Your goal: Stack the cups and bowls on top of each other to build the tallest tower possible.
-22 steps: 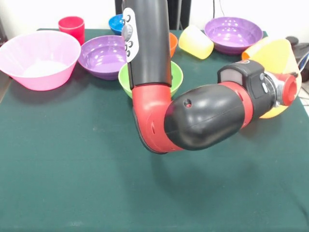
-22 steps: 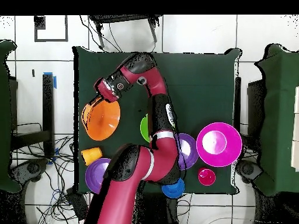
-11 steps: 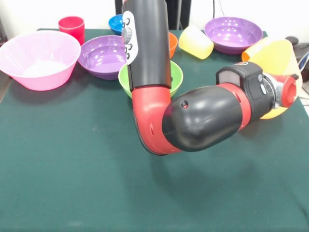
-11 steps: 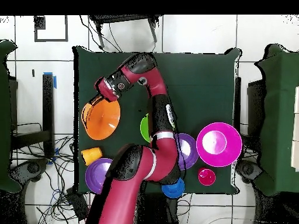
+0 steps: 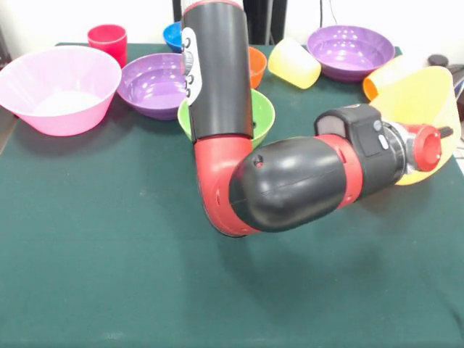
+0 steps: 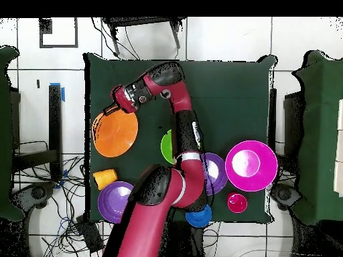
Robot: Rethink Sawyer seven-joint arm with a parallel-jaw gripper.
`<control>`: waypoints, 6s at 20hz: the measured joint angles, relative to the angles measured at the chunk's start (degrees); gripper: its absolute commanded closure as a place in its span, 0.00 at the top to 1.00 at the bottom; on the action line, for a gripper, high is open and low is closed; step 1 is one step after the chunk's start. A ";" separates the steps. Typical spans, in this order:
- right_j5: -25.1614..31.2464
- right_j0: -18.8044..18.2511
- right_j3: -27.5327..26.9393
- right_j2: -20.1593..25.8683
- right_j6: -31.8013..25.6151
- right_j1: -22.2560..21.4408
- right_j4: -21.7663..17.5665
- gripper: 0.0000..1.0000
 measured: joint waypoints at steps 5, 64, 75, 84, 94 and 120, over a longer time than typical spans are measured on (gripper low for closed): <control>-1.06 -1.91 2.36 0.70 -3.64 -0.22 0.09 0.00; -28.98 -31.70 38.03 20.53 -35.67 0.69 -13.48 0.00; -37.08 -42.26 54.28 21.89 -35.69 0.76 -22.81 0.00; -39.81 -46.11 59.10 24.73 -39.96 4.31 -31.02 0.00; -39.80 -46.09 58.44 26.24 -54.30 7.43 -32.55 0.00; -32.77 -47.27 56.34 26.21 -57.84 7.70 -34.21 0.00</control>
